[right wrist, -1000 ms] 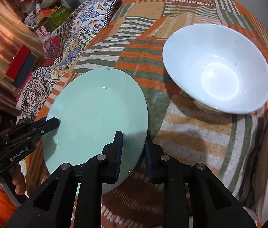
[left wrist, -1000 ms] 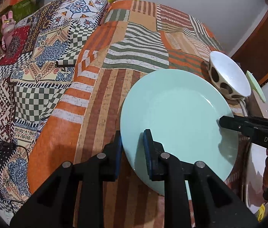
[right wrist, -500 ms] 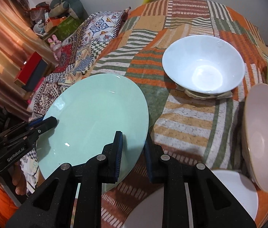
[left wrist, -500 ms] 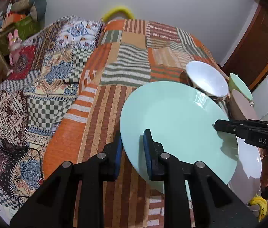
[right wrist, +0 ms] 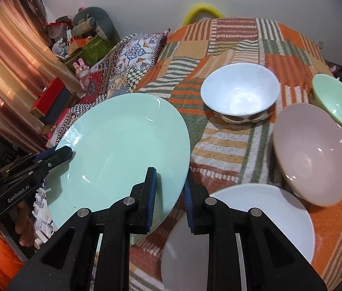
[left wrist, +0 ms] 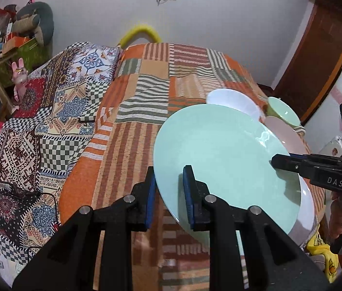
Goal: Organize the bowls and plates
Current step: 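Lift the mint green plate with both tools and carry it over the white plate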
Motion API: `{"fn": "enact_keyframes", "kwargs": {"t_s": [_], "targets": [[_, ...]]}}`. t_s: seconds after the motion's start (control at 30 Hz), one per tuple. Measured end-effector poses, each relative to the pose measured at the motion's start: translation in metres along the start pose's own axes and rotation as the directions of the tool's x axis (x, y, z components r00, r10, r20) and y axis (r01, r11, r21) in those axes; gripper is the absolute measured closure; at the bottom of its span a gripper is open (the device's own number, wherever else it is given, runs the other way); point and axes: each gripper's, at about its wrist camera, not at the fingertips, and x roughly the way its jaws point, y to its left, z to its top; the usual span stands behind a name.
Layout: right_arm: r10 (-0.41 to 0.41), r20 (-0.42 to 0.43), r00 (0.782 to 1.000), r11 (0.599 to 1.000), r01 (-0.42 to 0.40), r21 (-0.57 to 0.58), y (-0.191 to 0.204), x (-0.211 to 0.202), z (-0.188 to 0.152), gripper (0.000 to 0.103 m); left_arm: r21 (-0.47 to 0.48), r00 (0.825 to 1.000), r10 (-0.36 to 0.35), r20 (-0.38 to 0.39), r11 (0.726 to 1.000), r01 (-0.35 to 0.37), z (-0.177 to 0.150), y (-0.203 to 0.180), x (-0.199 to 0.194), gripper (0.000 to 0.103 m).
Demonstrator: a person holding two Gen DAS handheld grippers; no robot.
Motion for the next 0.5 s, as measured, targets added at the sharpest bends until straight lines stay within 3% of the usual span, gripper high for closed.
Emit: {"fn": "enact_keyframes", "kwargs": {"t_s": [0.5], "targets": [[-0.024, 0.068, 0.997, 0.998, 0.020, 0.060, -0.038, -0.057, -0.039, 0.083, 0.065, 0.996, -0.084, -0.025, 0.994, 0.085, -0.022, -0.064, -0.009, 0.082]]}}
